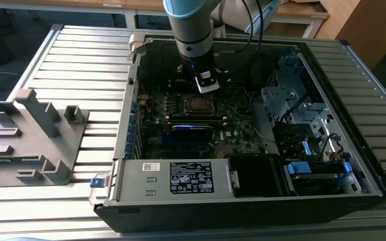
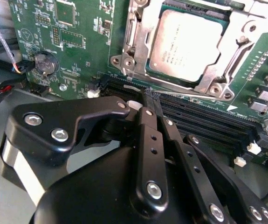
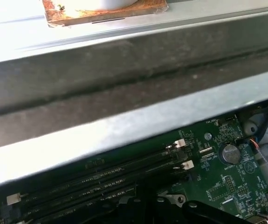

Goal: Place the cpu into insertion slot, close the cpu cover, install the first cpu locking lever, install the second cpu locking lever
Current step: 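Install the first cpu locking lever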

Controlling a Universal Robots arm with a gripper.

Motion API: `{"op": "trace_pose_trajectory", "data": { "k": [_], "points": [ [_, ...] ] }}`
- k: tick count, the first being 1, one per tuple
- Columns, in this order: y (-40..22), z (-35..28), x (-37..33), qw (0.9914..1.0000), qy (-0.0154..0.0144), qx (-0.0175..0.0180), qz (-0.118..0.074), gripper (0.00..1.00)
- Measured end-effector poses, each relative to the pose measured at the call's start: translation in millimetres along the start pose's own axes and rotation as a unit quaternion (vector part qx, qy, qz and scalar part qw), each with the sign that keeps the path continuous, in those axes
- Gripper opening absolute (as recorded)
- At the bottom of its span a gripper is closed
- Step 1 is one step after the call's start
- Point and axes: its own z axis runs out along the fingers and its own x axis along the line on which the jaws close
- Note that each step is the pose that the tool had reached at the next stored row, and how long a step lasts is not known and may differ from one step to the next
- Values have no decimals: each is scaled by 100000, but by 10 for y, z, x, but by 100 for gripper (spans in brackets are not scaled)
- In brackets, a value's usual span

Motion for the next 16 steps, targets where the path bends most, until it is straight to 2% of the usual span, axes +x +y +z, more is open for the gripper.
{"op": "trace_pose_trajectory", "data": {
  "k": [1, 7, 13, 16],
  "points": [
    [-3, 1, 8, 100000, -166, -159, -27, 10],
    [-15, 4, 42, 99996, -785, -412, -178, 10],
    [-39, 9, 37, 99993, -1040, -439, -331, 10],
    [-50, 29, 38, 99989, -1279, -519, -472, 10]
  ]
}}
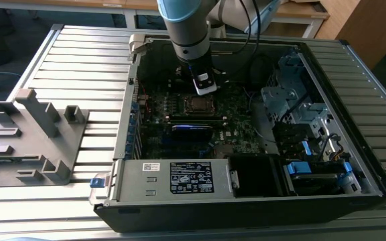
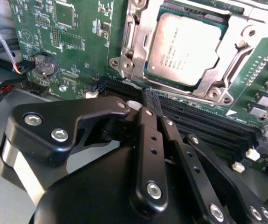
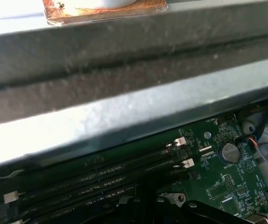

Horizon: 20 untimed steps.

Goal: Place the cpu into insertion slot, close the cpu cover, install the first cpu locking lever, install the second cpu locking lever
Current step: 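Install the first cpu locking lever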

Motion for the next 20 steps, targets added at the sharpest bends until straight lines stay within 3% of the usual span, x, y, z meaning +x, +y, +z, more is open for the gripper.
{"op": "trace_pose_trajectory", "data": {
  "k": [5, 7, 10, 13, 15, 17, 20],
  "points": [
    [-11, 33, 6, 99999, -443, -174, -193, 10],
    [-11, 35, 6, 99998, -466, -207, -211, 10],
    [-12, 35, 7, 99998, -443, -325, -163, 10],
    [-11, 32, 6, 99992, -168, -1282, 103, 10],
    [-2, 21, 3, 99989, -165, -1481, 140, 10],
    [13, -42, -8, 99990, -139, -1379, 131, 10],
    [15, -55, -12, 99990, -130, -1386, 129, 10]
  ]
}}
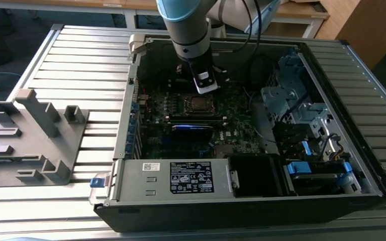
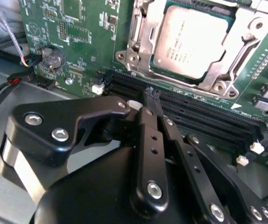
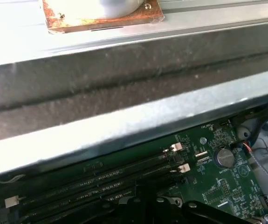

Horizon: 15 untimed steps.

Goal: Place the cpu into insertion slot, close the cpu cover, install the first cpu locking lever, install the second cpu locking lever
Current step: 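Install the first cpu locking lever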

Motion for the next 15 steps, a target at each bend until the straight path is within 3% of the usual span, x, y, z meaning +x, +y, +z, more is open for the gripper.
{"op": "trace_pose_trajectory", "data": {
  "k": [8, 15],
  "points": [
    [-39, 17, -15, 100000, -95, -17, -23, 10],
    [-43, 53, -74, 100000, -101, -6, -27, 10]
  ]
}}
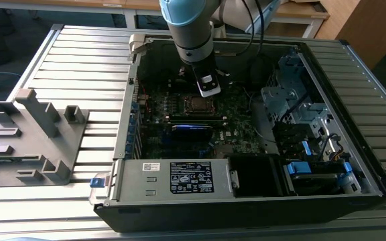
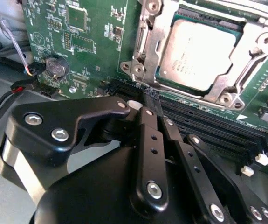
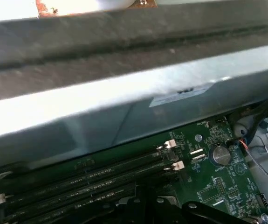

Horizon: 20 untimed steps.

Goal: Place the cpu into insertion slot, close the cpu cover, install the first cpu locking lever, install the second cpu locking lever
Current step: 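Install the first cpu locking lever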

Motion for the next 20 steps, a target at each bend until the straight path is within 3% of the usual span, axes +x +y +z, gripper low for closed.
{"op": "trace_pose_trajectory", "data": {
  "k": [15, 20],
  "points": [
    [-35, 42, -2, 100000, -45, 210, -58, 10],
    [-19, -2, -12, 100000, 73, 217, -16, 10]
  ]
}}
